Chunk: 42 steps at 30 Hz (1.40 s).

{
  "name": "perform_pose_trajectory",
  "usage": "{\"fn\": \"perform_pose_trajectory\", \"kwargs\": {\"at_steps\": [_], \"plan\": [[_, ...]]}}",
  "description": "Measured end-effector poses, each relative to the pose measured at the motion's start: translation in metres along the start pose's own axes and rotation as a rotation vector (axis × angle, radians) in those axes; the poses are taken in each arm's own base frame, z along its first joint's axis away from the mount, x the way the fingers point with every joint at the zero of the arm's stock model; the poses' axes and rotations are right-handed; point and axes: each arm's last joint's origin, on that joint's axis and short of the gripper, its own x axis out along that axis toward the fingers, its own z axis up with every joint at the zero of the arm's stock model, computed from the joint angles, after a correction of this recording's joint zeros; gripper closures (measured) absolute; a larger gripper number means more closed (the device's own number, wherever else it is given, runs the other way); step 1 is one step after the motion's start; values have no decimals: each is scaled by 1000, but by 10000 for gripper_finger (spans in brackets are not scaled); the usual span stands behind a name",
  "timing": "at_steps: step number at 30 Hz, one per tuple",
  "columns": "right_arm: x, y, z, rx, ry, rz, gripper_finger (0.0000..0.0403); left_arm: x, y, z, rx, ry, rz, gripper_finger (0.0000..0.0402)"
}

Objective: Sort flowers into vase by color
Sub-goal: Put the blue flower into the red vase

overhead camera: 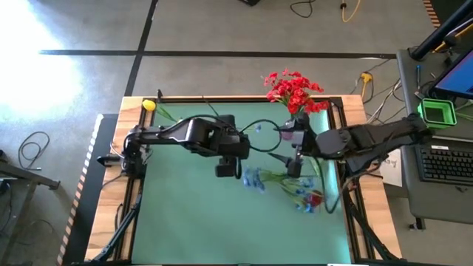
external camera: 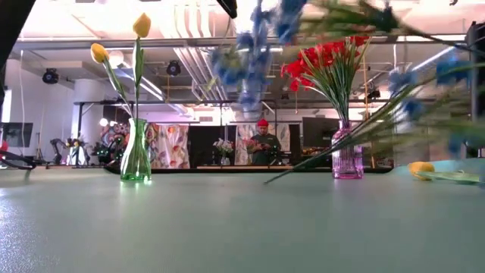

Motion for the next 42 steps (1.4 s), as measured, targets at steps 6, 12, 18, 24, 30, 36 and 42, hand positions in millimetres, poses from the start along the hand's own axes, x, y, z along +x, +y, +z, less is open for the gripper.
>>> {"fn": "perform_pose_trajectory", "kwargs": {"at_steps": [6, 12, 18, 24, 30, 36, 42], "plan": [[20, -2, -27, -39, 80, -105, 39, 1, -3, -2, -8, 14, -28, 86], [35, -4, -47, -28, 61, -139, 39, 3, -24, -7, 7, -85, -52, 86], [47, 2, -63, -28, 10, -110, 39, 15, -45, -23, -31, -301, -81, 86], [52, 5, -66, 21, -81, -92, 39, 35, -60, -32, -139, -587, -98, 86], [56, 6, -66, 70, -149, -98, 39, 55, -69, -35, -172, -746, -88, 86], [65, 10, -67, 107, -155, -105, 39, 65, -73, -38, -272, -905, -103, 86], [74, 14, -65, 143, -206, -107, 39, 79, -80, -51, -385, -980, -173, 86]]}}
